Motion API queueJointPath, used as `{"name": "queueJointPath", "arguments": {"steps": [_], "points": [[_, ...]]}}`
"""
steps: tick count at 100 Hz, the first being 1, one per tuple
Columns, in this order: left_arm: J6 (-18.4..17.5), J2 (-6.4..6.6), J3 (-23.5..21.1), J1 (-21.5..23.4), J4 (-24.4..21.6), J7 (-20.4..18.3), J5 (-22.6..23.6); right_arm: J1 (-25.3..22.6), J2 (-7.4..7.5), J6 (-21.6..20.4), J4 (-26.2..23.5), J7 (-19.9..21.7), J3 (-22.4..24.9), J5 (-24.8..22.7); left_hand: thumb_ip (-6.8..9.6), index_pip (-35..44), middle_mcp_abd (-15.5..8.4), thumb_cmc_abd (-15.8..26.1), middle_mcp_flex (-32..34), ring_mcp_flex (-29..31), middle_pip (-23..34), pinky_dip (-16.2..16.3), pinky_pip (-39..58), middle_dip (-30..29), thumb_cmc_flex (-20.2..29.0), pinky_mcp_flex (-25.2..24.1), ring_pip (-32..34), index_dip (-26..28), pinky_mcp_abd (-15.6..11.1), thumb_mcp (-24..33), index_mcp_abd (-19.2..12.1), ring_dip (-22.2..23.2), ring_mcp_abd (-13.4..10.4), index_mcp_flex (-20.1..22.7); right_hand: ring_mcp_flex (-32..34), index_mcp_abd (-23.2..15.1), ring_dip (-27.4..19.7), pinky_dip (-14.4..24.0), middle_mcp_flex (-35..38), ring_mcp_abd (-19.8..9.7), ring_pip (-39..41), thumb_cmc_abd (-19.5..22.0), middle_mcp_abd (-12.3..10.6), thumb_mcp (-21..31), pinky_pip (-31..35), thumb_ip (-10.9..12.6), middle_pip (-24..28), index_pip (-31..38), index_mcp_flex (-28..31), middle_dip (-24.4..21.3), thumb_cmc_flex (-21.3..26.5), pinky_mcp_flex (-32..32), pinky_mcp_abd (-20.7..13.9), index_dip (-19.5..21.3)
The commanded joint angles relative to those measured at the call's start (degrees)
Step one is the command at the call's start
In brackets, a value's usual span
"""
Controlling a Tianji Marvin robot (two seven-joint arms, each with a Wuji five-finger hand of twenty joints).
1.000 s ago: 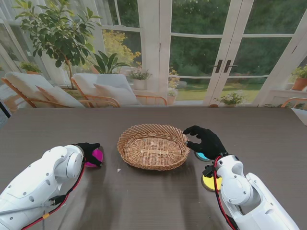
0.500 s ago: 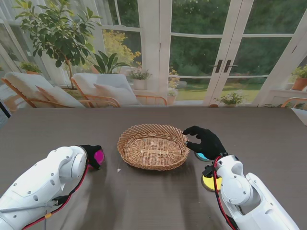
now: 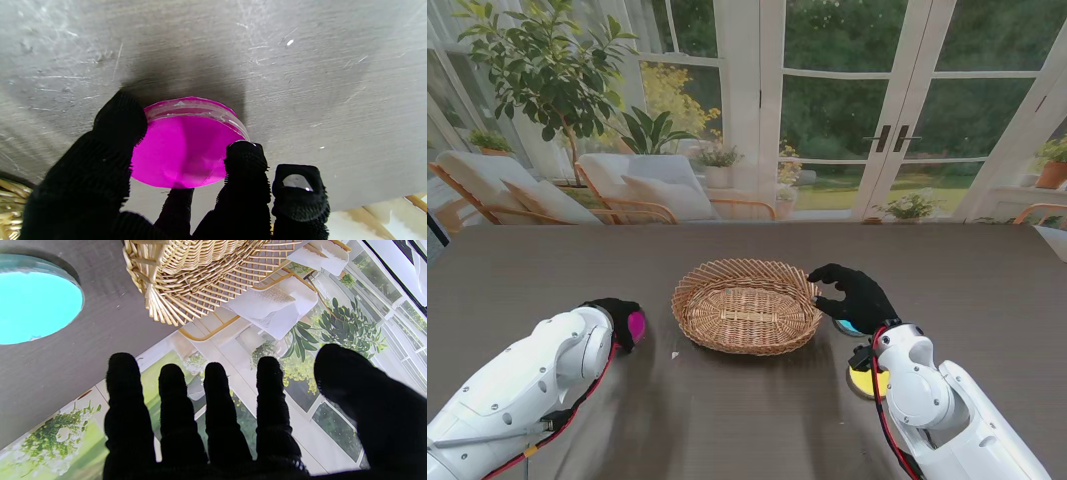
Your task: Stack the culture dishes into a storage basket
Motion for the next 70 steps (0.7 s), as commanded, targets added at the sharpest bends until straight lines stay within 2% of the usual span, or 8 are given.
{"name": "queueJointPath", "arguments": {"steps": [1,8,16,42,70], "points": [[0.46,-0.41,-0.03,1.52,0.74,-1.03,0.49,-0.21,-0.09,-0.11,-0.02,0.81,-0.21,-0.16,4.14,5.72,-6.09,3.10,6.20,3.22,7.53,-1.55,6.90,3.43,6.96,2.15,3.20,3.69,-0.50,10.99,-1.20,-0.47,-0.75,4.68,0.51,-1.25,0.67,2.70,-1.48,0.63,0.17,-0.41,0.95,-3.68,-1.32,-0.09,-0.52,-0.36,-0.50,-0.74,-0.50,-13.22,0.53,0.59],[0.57,-0.71,-0.59,2.30,0.83,1.38,0.75,-0.21,-0.10,-0.13,-0.01,0.78,-0.25,-0.11,4.01,7.83,-6.91,2.85,7.77,5.25,8.56,-4.17,9.06,4.56,6.89,4.25,4.30,7.94,-1.26,11.73,-1.45,-1.11,-1.73,7.35,0.47,-1.22,0.68,2.73,-1.54,0.60,0.18,-0.34,0.95,-3.69,-1.31,-0.11,-0.54,-0.36,-0.55,-0.75,-0.58,-13.20,0.46,0.60],[0.91,-0.87,-1.05,2.83,0.59,2.24,0.67,-0.19,-0.10,-0.18,0.04,0.76,-0.29,-0.14,3.95,8.80,-7.02,2.88,8.02,5.41,8.89,-4.55,9.29,4.84,6.71,4.53,4.47,8.94,-1.36,11.64,-1.71,-1.13,-1.69,8.62,0.57,-1.24,0.71,2.76,-1.48,0.69,0.26,-0.36,0.97,-3.67,-1.31,-0.10,-0.49,-0.31,-0.50,-0.73,-0.53,-13.20,0.46,0.62],[0.29,-0.88,-4.15,4.93,-2.01,1.03,0.16,-0.17,-0.06,-0.14,0.10,0.98,-0.39,-0.12,3.85,9.96,-7.22,3.35,8.13,4.78,9.05,-5.07,8.99,5.11,6.82,3.77,4.23,10.90,-1.62,11.17,-1.58,-1.11,-1.54,9.76,0.56,-1.13,0.73,2.83,-1.64,0.71,0.27,-0.39,1.00,-3.70,-1.29,-0.13,-0.52,-0.25,-0.62,-0.75,-0.46,-13.11,0.47,0.64],[0.21,-0.79,-9.33,9.20,-6.24,-1.30,-0.99,-0.12,-0.08,0.03,0.16,0.99,-0.44,-0.02,3.91,9.42,-7.10,3.83,7.96,4.36,8.87,-5.09,8.45,5.13,6.90,2.99,4.16,11.38,-1.50,10.56,-1.57,-0.95,-1.27,9.75,0.46,-0.97,0.73,2.86,-1.85,0.76,0.24,-0.45,1.16,-3.67,-1.33,-0.17,-0.50,-0.18,-0.75,-0.74,-0.47,-13.10,0.46,0.67]]}}
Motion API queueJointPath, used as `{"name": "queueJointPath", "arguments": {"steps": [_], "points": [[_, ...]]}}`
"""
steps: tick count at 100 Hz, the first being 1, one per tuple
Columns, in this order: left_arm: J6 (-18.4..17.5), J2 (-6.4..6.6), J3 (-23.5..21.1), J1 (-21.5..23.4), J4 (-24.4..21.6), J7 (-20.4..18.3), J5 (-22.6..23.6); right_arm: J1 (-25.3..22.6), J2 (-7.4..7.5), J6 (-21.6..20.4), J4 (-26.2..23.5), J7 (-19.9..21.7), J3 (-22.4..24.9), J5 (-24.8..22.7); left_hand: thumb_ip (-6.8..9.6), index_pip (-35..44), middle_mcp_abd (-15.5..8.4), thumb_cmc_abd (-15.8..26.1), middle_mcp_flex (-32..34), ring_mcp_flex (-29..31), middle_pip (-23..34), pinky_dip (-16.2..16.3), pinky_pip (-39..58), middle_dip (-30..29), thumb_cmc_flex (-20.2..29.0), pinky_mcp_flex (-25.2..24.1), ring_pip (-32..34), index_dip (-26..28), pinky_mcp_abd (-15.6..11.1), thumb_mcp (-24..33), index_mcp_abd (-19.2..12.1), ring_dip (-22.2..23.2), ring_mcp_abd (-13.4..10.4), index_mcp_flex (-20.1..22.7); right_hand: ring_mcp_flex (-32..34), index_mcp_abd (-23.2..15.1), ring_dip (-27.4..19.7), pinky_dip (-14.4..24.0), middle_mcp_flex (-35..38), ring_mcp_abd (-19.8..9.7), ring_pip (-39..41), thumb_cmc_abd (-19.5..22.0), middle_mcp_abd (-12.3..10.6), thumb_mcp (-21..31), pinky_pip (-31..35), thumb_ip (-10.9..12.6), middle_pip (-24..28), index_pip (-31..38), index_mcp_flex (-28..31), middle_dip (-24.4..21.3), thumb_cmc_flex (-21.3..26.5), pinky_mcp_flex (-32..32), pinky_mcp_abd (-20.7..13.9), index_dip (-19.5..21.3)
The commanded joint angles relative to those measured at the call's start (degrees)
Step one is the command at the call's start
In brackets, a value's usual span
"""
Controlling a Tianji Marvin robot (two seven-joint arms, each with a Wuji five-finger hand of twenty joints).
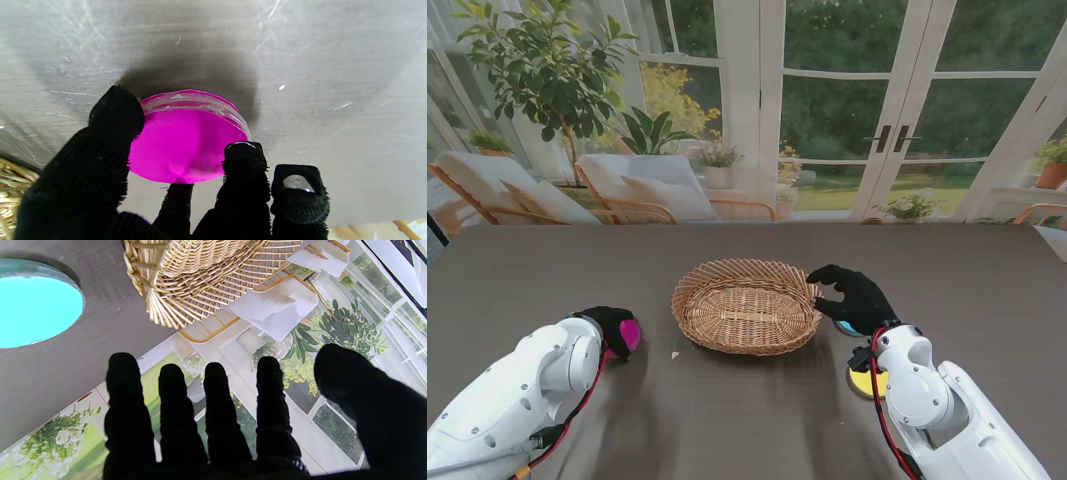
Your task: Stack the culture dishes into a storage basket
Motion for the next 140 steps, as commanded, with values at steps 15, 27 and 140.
{"name": "queueJointPath", "arguments": {"steps": [15,27,140], "points": [[-0.97,0.15,-4.27,4.57,-4.86,-4.04,0.20,-0.18,-0.03,0.08,-0.03,1.13,-0.38,-0.09,5.67,8.40,-7.04,6.54,5.56,1.93,6.87,-0.32,6.61,3.11,7.53,0.05,2.84,4.44,-0.01,9.81,-0.69,0.02,-0.24,6.93,0.48,-0.95,0.66,1.60,-2.00,0.72,0.27,-0.42,1.11,-3.72,-1.35,-0.18,-0.47,-0.14,-0.79,-0.73,-0.47,-13.14,0.46,0.65],[-2.23,0.24,-7.15,7.24,-8.72,-6.45,1.42,-0.19,0.01,0.08,-0.08,1.36,-0.48,-0.06,5.63,8.32,-6.96,6.81,5.57,1.96,6.82,-0.22,6.55,3.12,7.25,0.06,2.87,4.50,0.04,9.26,-0.80,0.01,-0.25,7.00,0.39,-0.99,0.65,1.61,-2.11,0.60,0.24,-0.37,1.12,-3.77,-1.39,-0.18,-0.48,-0.15,-0.83,-0.73,-0.47,-13.20,0.36,0.63],[-2.78,1.00,4.31,10.01,-27.25,-13.50,-0.66,-0.25,0.01,-0.27,-0.09,1.34,-0.44,0.04,5.78,7.67,-6.10,8.71,5.30,1.20,5.98,0.48,5.70,2.60,7.08,-0.71,2.15,4.20,0.14,5.21,-0.52,0.01,0.19,7.45,0.08,-0.81,0.68,1.82,-2.60,0.81,0.16,-0.30,1.28,-4.05,-1.52,-0.20,-0.42,-0.20,-0.99,-0.75,-0.53,-13.38,0.29,0.65]]}}
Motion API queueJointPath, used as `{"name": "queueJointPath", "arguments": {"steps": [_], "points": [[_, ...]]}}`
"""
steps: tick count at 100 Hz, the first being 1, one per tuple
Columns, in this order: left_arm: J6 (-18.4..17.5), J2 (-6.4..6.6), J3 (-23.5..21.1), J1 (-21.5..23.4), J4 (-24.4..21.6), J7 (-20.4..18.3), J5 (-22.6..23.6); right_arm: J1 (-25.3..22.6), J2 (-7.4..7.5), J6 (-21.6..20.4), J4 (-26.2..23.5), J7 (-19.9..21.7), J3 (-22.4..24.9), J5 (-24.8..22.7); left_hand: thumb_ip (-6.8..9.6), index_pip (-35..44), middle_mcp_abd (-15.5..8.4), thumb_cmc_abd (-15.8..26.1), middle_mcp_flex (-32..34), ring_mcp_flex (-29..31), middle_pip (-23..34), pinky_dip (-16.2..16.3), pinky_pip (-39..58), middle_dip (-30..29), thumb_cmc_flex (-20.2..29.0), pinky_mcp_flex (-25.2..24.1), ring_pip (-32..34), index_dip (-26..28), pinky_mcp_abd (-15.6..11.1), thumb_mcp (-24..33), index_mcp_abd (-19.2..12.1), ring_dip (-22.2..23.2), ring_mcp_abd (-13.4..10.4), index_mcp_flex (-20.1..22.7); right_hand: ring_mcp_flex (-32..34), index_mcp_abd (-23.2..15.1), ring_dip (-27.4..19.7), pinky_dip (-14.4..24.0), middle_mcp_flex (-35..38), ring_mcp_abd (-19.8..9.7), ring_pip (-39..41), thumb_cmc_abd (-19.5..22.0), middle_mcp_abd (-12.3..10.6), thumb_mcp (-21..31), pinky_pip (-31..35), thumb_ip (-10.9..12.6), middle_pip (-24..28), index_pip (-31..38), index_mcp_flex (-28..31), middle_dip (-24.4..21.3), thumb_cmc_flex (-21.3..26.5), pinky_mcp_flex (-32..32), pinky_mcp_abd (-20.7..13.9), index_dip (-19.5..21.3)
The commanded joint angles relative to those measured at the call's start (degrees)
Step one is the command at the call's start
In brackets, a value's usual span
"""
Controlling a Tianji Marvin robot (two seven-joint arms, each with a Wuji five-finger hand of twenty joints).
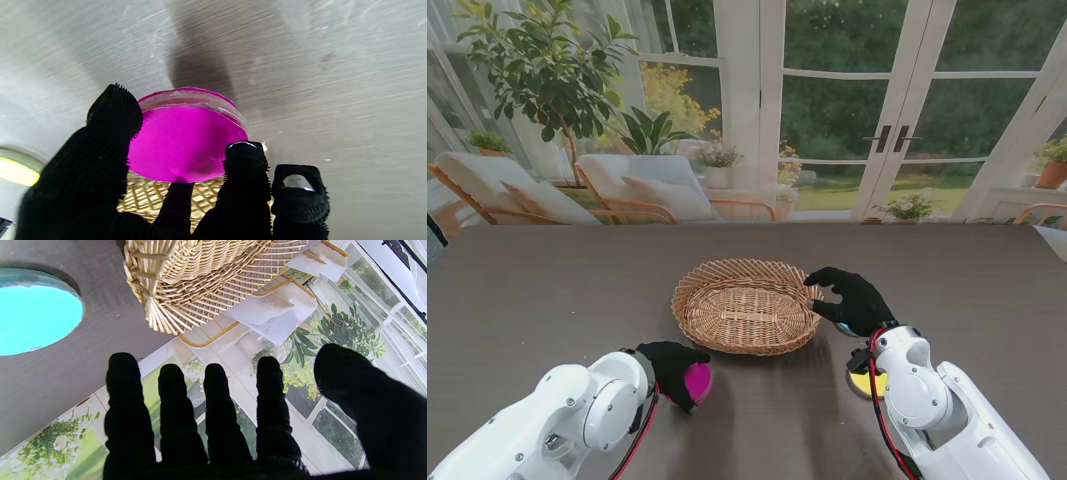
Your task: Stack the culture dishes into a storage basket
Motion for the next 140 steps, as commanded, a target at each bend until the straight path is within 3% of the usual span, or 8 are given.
{"name": "queueJointPath", "arguments": {"steps": [1,50,90,105,118,140], "points": [[0.00,-0.47,1.10,-1.36,0.91,-0.41,-1.17,-0.29,-0.12,-0.20,-0.14,0.67,-0.05,-0.12,5.75,7.63,-6.34,8.66,4.66,1.26,5.10,0.49,5.70,1.99,7.06,0.02,2.13,3.01,0.13,6.67,-0.57,0.01,0.19,6.69,0.09,-0.80,0.67,1.82,-1.89,0.74,0.17,-0.31,1.15,-4.04,-1.51,-0.19,-0.38,-0.20,-1.00,-0.75,-0.53,-13.38,0.29,0.62],[-1.17,0.34,14.33,-12.37,6.15,0.97,-9.74,-0.34,-0.11,0.13,-0.32,0.75,0.17,-0.15,5.77,7.55,-6.70,9.21,4.45,0.98,4.96,0.44,5.38,1.76,6.98,-0.25,1.63,2.82,-0.43,5.63,-1.11,-0.14,0.04,6.73,0.07,-0.79,0.68,1.87,-1.99,0.68,0.17,-0.23,1.17,-4.09,-1.59,-0.19,-0.39,-0.19,-0.92,-0.76,-0.55,-13.42,0.27,0.64],[-3.94,0.59,23.97,-19.00,9.05,2.17,-9.96,-0.44,-0.14,-0.02,-0.51,0.59,0.31,-0.17,5.77,7.54,-7.02,10.13,4.15,0.79,5.05,-0.13,5.09,1.74,6.37,-0.33,0.94,2.66,-1.18,4.98,-1.38,-0.46,-0.35,6.70,0.10,-0.67,0.68,1.91,-1.99,0.68,0.16,-0.14,1.14,-4.09,-1.60,-0.18,-0.39,-0.20,-0.89,-0.77,-0.59,-13.40,0.23,0.64],[-4.22,0.34,26.05,-20.25,10.83,3.90,-8.98,-0.46,-0.15,-0.09,-0.54,0.53,0.35,-0.19,5.60,7.28,-6.83,10.22,2.79,0.10,4.50,-0.39,4.71,1.39,5.80,-0.86,0.21,2.45,-1.31,4.35,-1.21,-0.71,-0.14,6.31,0.11,-0.59,0.68,1.90,-1.99,0.76,0.16,-0.12,1.17,-4.09,-1.65,-0.17,-0.40,-0.19,-0.95,-0.77,-0.58,-13.48,0.29,0.64],[-5.83,0.14,26.77,-20.70,11.78,5.04,-7.52,-0.48,-0.16,0.02,-0.57,0.51,0.40,-0.17,5.47,6.49,-7.47,10.66,0.44,-1.03,4.67,-0.54,4.04,1.65,5.21,-1.89,0.14,1.75,-2.71,3.15,-1.21,-0.69,-1.32,5.48,0.12,-0.63,0.69,1.92,-1.95,0.71,0.17,-0.13,1.15,-4.07,-1.65,-0.17,-0.39,-0.15,-0.88,-0.77,-0.56,-13.47,0.26,0.65],[-6.94,-0.34,27.72,-21.16,13.28,7.69,-9.54,-0.55,-0.12,-0.10,-0.65,0.56,0.47,-0.27,4.88,5.64,-7.27,9.87,-2.76,-2.66,3.67,-0.72,2.74,1.29,3.32,-3.42,-1.31,0.95,-2.87,0.56,-1.36,-1.35,-0.81,4.18,0.19,-0.51,0.69,1.93,-1.92,0.69,0.20,-0.19,1.10,-4.10,-1.65,-0.19,-0.37,-0.10,-0.80,-0.76,-0.57,-13.45,0.24,0.67]]}}
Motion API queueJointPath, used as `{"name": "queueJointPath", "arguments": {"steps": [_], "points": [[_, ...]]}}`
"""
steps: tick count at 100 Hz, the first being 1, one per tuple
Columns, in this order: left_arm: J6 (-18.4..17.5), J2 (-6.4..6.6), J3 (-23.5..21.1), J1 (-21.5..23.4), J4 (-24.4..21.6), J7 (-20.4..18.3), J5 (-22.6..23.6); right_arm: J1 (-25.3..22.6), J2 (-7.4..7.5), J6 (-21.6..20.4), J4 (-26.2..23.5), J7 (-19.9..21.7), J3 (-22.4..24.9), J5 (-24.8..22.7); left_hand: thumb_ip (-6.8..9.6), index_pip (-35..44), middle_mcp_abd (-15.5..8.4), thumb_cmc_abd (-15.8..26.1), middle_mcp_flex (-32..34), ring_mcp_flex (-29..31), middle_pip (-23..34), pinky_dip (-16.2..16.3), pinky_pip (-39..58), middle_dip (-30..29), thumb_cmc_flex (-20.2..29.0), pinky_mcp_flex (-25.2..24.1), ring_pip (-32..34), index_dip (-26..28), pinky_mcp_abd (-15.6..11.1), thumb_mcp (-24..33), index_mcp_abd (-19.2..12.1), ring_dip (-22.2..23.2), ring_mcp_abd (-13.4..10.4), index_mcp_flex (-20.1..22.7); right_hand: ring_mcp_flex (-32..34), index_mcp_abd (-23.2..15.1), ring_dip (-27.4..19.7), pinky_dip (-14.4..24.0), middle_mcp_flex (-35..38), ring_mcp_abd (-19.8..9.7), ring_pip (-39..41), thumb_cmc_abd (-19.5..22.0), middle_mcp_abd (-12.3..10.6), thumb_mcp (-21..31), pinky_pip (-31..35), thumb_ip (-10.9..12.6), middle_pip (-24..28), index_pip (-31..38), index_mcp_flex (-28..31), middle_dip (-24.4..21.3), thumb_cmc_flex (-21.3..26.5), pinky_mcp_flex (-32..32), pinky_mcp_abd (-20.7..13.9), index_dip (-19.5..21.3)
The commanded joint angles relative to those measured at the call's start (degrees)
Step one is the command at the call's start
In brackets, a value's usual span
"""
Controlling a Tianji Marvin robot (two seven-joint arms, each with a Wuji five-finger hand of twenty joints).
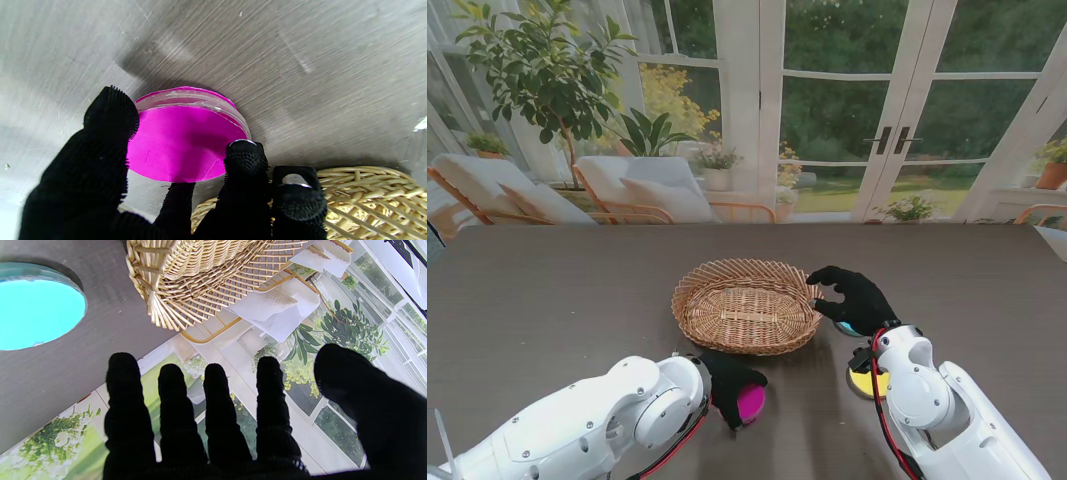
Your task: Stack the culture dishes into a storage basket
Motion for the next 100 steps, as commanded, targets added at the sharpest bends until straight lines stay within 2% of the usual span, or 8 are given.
{"name": "queueJointPath", "arguments": {"steps": [1,60,62,65,67,69,71,100], "points": [[0.00,-0.40,0.67,-0.44,0.15,-1.70,-1.49,-0.35,-0.12,-0.16,-0.46,0.71,-0.06,-0.21,4.73,5.46,-7.49,8.10,-1.88,-2.11,1.41,-0.50,2.37,-0.36,3.36,-0.84,-0.56,1.08,-1.09,3.12,-1.47,-0.46,-0.80,3.62,0.20,-0.50,0.69,1.93,-1.91,0.67,0.20,-0.19,1.09,-4.07,-1.65,-0.18,-0.36,-0.11,-0.82,-0.76,-0.53,-13.45,0.24,0.66],[0.33,0.07,6.02,-5.58,1.05,-3.29,-6.29,-0.28,-0.05,0.12,-0.52,0.86,0.07,-0.58,4.39,4.40,-5.40,7.72,-8.29,-5.25,-0.20,0.80,0.76,-0.13,0.25,-3.12,-1.63,-0.16,-1.18,-2.47,2.95,0.19,-1.86,1.62,0.15,-0.31,0.71,1.90,-2.00,0.78,0.19,-1.50,1.13,-3.81,-1.83,-0.45,-0.35,0.06,-0.96,-0.75,0.09,-13.74,0.14,0.72],[0.35,0.06,6.07,-5.62,1.05,-3.29,-6.24,-0.28,-0.05,0.13,-0.52,0.87,0.07,-0.61,5.97,4.37,-5.16,11.90,-9.00,-5.47,-0.53,1.96,0.22,-0.08,6.49,-3.18,-1.93,-0.39,-1.22,-18.87,3.72,0.69,-1.81,1.35,0.11,-0.28,0.71,1.90,-2.02,0.74,0.18,-1.51,1.10,-3.81,-1.83,-0.47,-0.36,0.05,-1.03,-0.75,0.07,-13.74,0.14,0.71],[0.38,0.05,6.18,-5.70,1.07,-3.24,-6.09,-0.28,-0.04,0.12,-0.53,0.88,0.07,-0.63,6.78,4.39,-4.85,11.75,-9.60,-5.73,-0.78,2.12,0.10,-0.15,9.05,-3.28,-2.03,-0.42,-1.20,-21.23,3.96,0.76,-1.81,1.34,0.12,-0.27,0.72,1.91,-2.02,0.72,0.18,-1.58,1.15,-3.79,-1.83,-0.48,-0.35,0.06,-1.04,-0.75,0.10,-13.72,0.14,0.72],[0.36,0.05,6.28,-5.80,1.08,-3.23,-5.98,-0.28,-0.04,0.13,-0.53,0.89,0.07,-0.64,6.89,4.37,-4.78,11.79,-9.69,-5.79,-0.83,2.14,0.08,-0.17,9.21,-3.32,-2.04,-0.43,-1.20,-21.28,4.02,0.77,-1.81,1.28,0.11,-0.26,0.72,1.91,-2.04,0.72,0.18,-1.62,1.15,-3.77,-1.84,-0.49,-0.35,0.07,-1.08,-0.75,0.13,-13.76,0.17,0.72],[0.33,0.06,6.43,-5.94,1.10,-3.25,-5.90,-0.28,-0.04,0.13,-0.54,0.90,0.07,-0.65,5.46,4.29,-4.64,8.61,-10.04,-6.01,-1.06,2.62,-0.20,-0.37,2.28,-3.52,-2.21,-0.42,-1.20,-6.87,4.24,0.90,-1.72,1.04,0.18,-0.22,0.73,1.91,-2.03,0.70,0.21,-1.65,1.12,-3.76,-1.84,-0.50,-0.34,0.07,-1.11,-0.74,0.13,-13.74,0.15,0.72],[0.30,0.07,6.58,-6.08,1.13,-3.28,-5.88,-0.28,-0.03,0.13,-0.54,0.91,0.07,-0.67,5.00,4.27,-4.66,8.18,-10.24,-6.16,-1.17,2.64,-0.25,-0.41,1.27,-3.64,-2.24,-0.42,-1.23,-4.75,4.27,0.90,-1.70,1.01,0.13,-0.16,0.72,1.92,-2.03,0.73,0.19,-1.70,1.15,-3.74,-1.83,-0.51,-0.34,0.08,-1.11,-0.74,0.15,-13.75,0.15,0.73],[-0.38,-0.08,7.09,-6.61,1.54,-2.76,-5.98,-0.31,0.00,0.29,-0.63,1.04,0.05,-0.76,4.57,4.27,-4.95,8.22,-12.38,-7.01,-3.72,3.00,-0.47,-2.84,0.07,-4.14,-2.60,-0.44,-1.50,-4.14,4.19,0.99,-1.55,0.94,0.22,0.02,0.77,1.97,-2.05,0.79,0.24,-1.91,1.15,-3.61,-1.86,-0.60,-0.29,0.25,-1.20,-0.73,0.28,-13.82,0.11,0.76]]}}
